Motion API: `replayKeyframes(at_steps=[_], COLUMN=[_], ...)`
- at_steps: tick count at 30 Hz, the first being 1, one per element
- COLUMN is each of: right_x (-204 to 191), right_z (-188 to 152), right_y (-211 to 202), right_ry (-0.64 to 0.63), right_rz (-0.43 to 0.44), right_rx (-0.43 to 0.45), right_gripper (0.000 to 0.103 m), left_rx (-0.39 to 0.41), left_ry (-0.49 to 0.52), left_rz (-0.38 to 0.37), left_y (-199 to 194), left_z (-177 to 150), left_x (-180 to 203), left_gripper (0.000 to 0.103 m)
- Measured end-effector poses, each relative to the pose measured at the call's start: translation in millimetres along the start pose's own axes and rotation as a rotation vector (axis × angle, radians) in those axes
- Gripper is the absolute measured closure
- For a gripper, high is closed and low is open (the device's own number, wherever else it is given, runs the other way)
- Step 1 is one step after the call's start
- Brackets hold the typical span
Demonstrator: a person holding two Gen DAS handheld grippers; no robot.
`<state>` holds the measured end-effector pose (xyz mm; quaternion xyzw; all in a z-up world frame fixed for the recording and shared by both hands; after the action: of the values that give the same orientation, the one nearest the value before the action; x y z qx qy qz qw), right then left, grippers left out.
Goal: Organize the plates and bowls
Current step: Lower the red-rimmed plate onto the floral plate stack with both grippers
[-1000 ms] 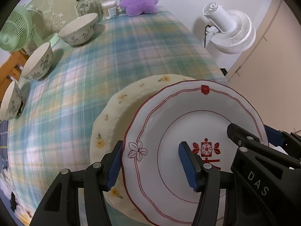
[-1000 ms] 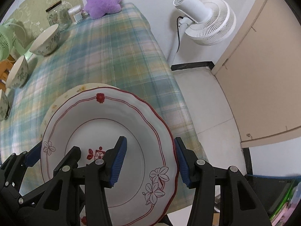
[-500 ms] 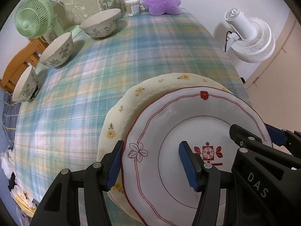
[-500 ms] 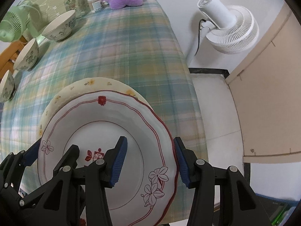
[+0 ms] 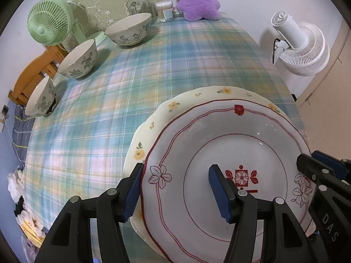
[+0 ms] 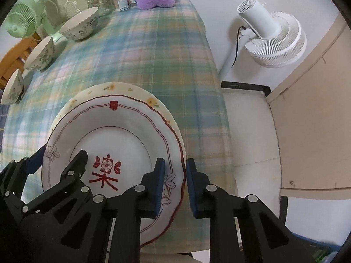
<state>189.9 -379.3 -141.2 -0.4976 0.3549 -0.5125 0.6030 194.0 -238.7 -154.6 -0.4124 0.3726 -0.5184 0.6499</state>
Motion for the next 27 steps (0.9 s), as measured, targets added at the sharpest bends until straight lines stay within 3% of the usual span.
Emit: replayKeyframes(at_steps=[7,13,23,26,27], right_x=[-2,-11,-14,-15,-15], right_z=[4,15,19,18,17], right_y=[4,8,8,7,6], right_ry=[-0.004,-0.028,-0.046,-0.040,-0.037], right_rz=[0.004,0.000,-0.013,0.016,0.022], right_rx=[0.007,0.024,0.059,0.056,0.059], right_gripper=[0.080,0.080,0.078,0.068,0.055], left_rx=[0.019,0.034,0.011,0.009,0.011], left_ry=[-0.013,0.008,-0.007,-0.015,-0.018], left_rz=[0.024,0.050,-0.021,-0.054,-0.062], left_y=[1,4,3,-3,-6], left_z=[3,3,0,-3,-4], left_x=[-5,-6,-6,-5,-6], left_gripper=[0.042,0.035,0.019,0.013,0.010])
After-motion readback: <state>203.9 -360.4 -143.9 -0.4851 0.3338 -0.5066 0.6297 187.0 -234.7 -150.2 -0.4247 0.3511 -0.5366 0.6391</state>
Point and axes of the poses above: each gripper's, at about its wrist camera, not at the fingertips, and y roughly the way its jaws point, x to its right, z to its top, the point moved 8 cm from there along y, roughly the way its jaws point, and after that the axes turned 12 degrees about -y, right-handed, at the moved point
